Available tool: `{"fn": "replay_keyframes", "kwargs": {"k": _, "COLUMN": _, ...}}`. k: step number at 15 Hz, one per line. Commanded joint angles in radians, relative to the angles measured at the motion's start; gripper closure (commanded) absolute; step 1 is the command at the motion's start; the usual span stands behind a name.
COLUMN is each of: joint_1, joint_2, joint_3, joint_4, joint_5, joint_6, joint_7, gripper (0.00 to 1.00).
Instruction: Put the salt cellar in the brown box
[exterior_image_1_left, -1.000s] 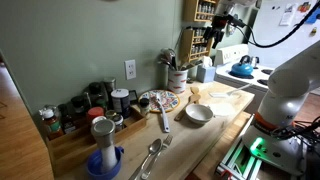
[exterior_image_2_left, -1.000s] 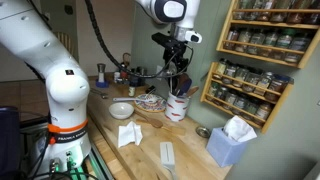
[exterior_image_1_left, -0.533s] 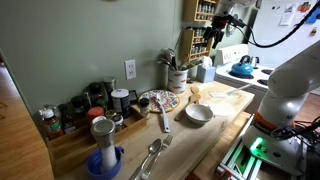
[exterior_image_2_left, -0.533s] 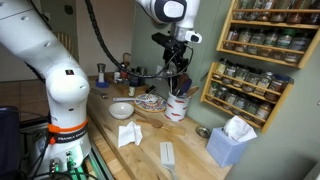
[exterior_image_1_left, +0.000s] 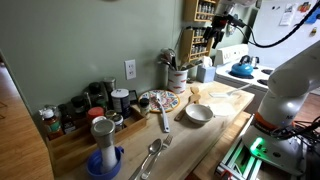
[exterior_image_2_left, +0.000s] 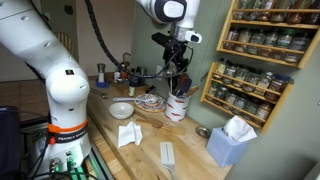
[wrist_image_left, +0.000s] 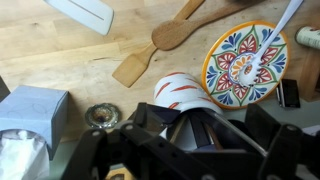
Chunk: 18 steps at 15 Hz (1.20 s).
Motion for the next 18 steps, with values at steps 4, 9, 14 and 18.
{"fn": "replay_keyframes", "kwargs": {"k": 4, "joint_1": -0.001, "joint_2": -0.015, "joint_3": 0.056, "joint_4": -0.022, "joint_5": -0.018, "joint_6": 0.000, "joint_7": -0.029, "gripper": 0.00}}
{"fn": "replay_keyframes", "kwargs": {"k": 9, "joint_1": 0.099, "joint_2": -0.075, "joint_3": 0.215, "joint_4": -0.099, "joint_5": -0.027, "joint_6": -0.010, "joint_7": -0.063, "gripper": 0.00}}
{"fn": "replay_keyframes", "kwargs": {"k": 14, "joint_1": 0.275, "joint_2": -0.117, "joint_3": 0.326, "joint_4": -0.126, "joint_5": 0.030, "joint_6": -0.007, "joint_7": -0.102, "gripper": 0.00}}
{"fn": "replay_keyframes", "kwargs": {"k": 18, "joint_1": 0.416, "joint_2": -0.134, "joint_3": 0.383, "joint_4": -0.156, "joint_5": 0.081, "joint_6": 0.036, "joint_7": -0.157, "gripper": 0.00}}
